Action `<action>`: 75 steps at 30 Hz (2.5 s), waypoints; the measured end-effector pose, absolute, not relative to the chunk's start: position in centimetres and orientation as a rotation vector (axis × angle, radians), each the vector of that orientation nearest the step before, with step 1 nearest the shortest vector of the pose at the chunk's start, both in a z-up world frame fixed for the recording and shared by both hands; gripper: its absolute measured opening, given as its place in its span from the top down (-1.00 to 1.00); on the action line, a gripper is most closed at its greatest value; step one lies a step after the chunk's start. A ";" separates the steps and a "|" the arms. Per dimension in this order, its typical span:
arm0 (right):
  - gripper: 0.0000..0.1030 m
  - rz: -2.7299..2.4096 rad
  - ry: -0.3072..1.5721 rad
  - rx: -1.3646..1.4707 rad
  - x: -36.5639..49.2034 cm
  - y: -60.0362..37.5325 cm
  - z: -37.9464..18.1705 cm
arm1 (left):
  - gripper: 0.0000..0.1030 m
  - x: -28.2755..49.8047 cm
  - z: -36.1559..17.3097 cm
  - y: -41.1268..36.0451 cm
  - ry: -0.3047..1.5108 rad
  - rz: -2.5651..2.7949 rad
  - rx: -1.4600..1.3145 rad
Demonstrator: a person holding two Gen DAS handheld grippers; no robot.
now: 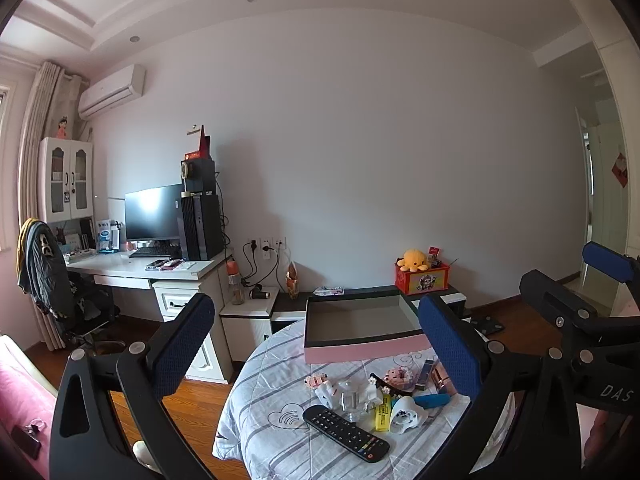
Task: Organize rigid objects
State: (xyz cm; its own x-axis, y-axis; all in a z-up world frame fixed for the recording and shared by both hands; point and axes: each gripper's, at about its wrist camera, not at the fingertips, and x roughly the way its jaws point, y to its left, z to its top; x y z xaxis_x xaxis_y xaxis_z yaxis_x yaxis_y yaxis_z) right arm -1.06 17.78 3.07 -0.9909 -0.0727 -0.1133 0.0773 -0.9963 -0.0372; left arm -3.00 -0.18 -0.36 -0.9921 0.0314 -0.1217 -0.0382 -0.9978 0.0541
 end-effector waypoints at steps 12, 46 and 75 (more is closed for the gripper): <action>-1.00 -3.096 0.083 0.185 -2.7 17.8 3.1 | -1.00 -5.0 -0.9 -0.1 0.061 3.095 -0.216; -1.00 -3.110 0.083 0.230 -5.6 18.8 1.1 | -1.00 -7.8 -2.4 1.0 0.077 3.100 -0.265; -1.00 -3.024 0.091 0.671 -13.7 19.8 -9.9 | -1.00 -16.2 -12.5 3.2 0.189 3.038 -0.703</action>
